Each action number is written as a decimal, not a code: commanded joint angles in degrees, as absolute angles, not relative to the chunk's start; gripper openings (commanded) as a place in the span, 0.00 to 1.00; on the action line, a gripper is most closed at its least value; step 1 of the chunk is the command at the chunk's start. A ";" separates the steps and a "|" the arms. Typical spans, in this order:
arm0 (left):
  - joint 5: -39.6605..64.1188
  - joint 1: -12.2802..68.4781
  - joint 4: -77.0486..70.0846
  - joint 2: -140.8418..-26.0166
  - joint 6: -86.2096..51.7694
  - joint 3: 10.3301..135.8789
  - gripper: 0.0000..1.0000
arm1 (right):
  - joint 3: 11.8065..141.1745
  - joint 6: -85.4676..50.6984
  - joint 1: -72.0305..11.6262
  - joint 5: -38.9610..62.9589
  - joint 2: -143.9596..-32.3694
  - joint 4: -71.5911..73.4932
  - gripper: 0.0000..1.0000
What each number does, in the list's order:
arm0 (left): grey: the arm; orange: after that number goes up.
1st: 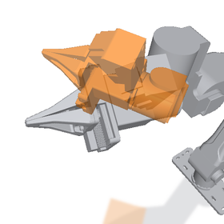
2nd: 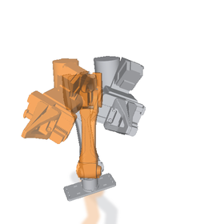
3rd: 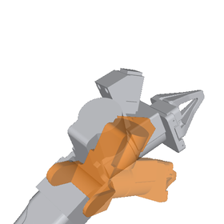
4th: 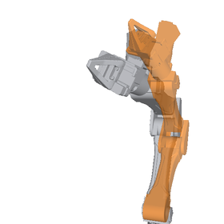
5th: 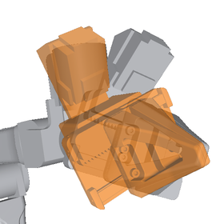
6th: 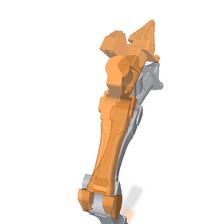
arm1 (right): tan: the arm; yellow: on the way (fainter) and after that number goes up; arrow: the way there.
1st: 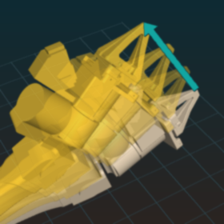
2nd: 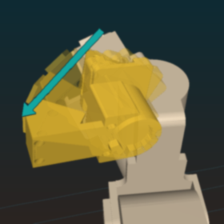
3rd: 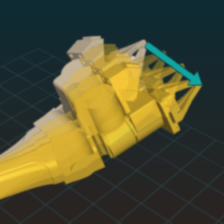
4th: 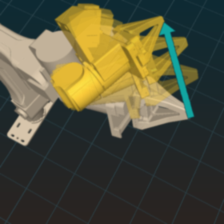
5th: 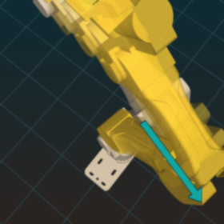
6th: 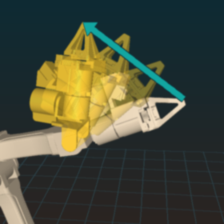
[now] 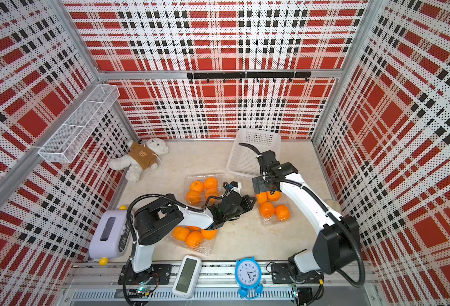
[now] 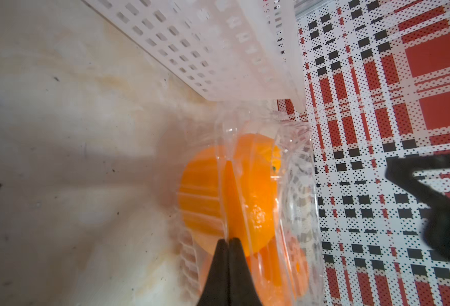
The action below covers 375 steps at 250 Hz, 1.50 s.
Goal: Take oranges out of containers
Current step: Open the packing box at the center of the board.
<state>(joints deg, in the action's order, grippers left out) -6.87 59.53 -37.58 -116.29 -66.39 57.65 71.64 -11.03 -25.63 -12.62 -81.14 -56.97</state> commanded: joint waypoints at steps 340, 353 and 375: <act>-7.89 60.38 -39.74 -115.57 -66.19 56.52 0.00 | 63.87 -21.27 -38.84 -31.03 -98.35 -56.90 0.73; -7.86 60.47 -39.73 -115.42 -66.00 56.70 0.00 | 64.54 -21.27 -39.10 -31.76 -99.03 -57.36 0.67; -7.82 60.73 -39.92 -115.40 -65.59 56.87 0.00 | 65.36 -21.36 -39.43 -32.52 -99.05 -57.82 0.61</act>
<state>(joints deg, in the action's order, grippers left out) -9.02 59.27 -37.12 -116.31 -67.13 55.66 65.10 -20.18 -38.52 -30.55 -97.03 -59.00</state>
